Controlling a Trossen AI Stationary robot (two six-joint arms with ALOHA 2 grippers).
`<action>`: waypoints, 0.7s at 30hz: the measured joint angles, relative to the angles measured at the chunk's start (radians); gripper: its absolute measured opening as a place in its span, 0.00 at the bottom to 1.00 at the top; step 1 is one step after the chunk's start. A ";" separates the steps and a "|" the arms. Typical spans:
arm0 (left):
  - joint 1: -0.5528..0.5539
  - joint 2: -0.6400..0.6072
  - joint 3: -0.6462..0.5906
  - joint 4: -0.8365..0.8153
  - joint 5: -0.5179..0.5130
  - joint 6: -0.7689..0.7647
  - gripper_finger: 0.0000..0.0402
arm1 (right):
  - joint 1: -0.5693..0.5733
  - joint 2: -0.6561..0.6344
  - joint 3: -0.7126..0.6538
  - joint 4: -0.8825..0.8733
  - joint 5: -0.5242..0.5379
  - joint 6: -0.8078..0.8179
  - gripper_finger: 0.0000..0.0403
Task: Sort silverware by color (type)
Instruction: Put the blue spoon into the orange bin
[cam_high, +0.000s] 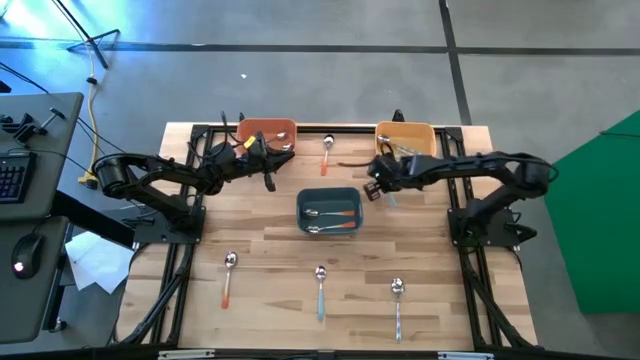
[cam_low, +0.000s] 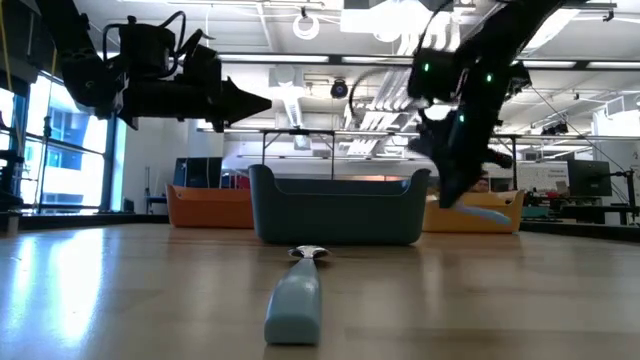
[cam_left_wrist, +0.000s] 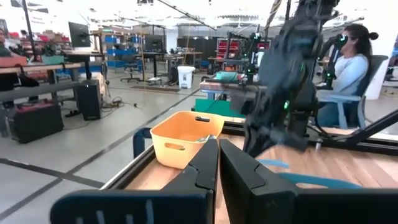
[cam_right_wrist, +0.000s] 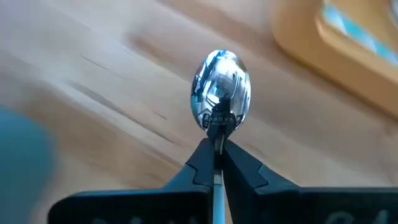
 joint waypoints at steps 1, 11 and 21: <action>0.000 0.000 0.000 -0.002 0.000 -0.006 0.02 | 0.000 -0.028 0.000 0.022 0.003 -0.030 0.02; -0.073 0.000 0.033 -0.058 0.004 -0.037 0.21 | -0.036 -0.096 0.000 0.547 -0.098 -0.409 0.01; -0.177 0.040 0.047 -0.084 -0.143 -0.045 0.40 | -0.010 -0.071 0.001 0.962 -0.263 -0.567 0.00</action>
